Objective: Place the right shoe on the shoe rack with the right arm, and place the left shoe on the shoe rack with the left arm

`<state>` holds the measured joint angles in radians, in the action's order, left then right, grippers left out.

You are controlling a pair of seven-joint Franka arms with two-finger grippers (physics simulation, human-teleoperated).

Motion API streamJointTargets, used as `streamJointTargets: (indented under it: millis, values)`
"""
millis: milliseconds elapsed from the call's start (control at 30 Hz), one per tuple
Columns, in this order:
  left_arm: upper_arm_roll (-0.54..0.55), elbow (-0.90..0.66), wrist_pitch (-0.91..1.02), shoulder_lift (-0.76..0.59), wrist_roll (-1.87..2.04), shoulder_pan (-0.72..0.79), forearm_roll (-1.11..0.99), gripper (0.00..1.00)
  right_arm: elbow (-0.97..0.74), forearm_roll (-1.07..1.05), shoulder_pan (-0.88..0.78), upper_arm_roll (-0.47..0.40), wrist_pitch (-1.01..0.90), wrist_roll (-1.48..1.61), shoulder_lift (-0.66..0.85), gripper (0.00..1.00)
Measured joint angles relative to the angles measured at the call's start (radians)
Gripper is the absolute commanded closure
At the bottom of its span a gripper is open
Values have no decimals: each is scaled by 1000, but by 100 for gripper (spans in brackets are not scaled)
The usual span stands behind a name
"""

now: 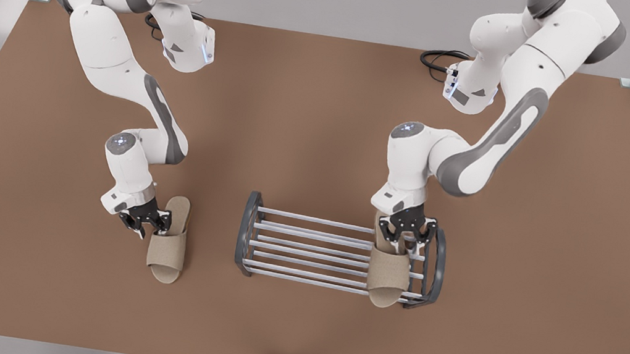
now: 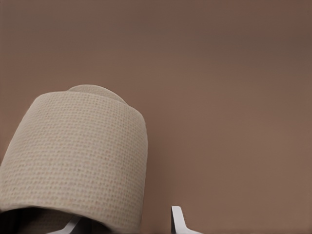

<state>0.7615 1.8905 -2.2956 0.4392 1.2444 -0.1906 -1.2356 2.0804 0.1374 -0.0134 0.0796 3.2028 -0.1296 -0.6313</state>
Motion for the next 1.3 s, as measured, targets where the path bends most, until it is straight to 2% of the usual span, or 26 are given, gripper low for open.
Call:
streamJointTargets:
  millis: [67, 133, 200, 267, 333, 400, 433, 500, 533, 600, 733, 767, 800, 867, 1067, 1300]
  values:
    - [20, 29, 3, -42, 24, -3, 6, 0, 0, 0, 1, 0, 0, -5, 0, 38]
    - [151, 5, 58, -84, 39, -42, 86, 0, 0, -1, 0, 0, 0, -13, 0, 42]
    - [268, -198, 184, -91, 28, -105, 273, 0, 0, -1, 0, 1, 0, -24, 1, 43]
    - [294, -299, 299, -77, -41, -240, 437, 0, -1, -1, -2, 1, 0, -39, 1, 44]
    - [297, -398, 425, -25, -142, -336, 535, 0, -5, -1, -3, 2, 0, -55, 2, 57]
    - [290, -572, 576, 75, -246, -354, 592, 0, -6, -1, 1, 2, 0, -71, 3, 67]
    - [175, -651, 651, 92, -294, -269, 638, 0, -6, 0, 4, 3, 1, -78, 4, 71]
    - [-345, -771, 783, 48, -385, 41, 858, 0, -6, 0, 7, 3, 1, -92, 5, 74]
    - [-478, -792, 832, 34, -427, 119, 947, 0, -6, 0, 9, 3, 0, -98, 6, 74]
    - [-605, -804, 900, 9, -505, 213, 1066, 0, -6, 0, 10, 3, 0, -112, 8, 77]
    - [-682, -789, 976, -64, -641, 308, 1175, 0, -6, 1, 23, 4, 0, -136, 18, 79]
    - [-695, -686, 959, -143, -674, 310, 1195, 0, -6, 1, 26, 4, -1, -142, 24, 79]
    - [-698, -518, 910, -244, -704, 308, 1212, 0, -6, 1, 32, 6, -6, -148, 34, 79]
    - [-702, -401, 835, -309, -760, 305, 1231, 0, -7, 1, 48, 8, -26, -158, 68, 79]
    - [-704, -370, 747, -309, -893, 297, 1250, 0, 77, 1, 96, 34, -94, -194, 266, 79]
    - [-705, -371, 723, -309, -1000, 296, 1253, 0, 41, -1, 111, 151, -423, -236, 561, 79]
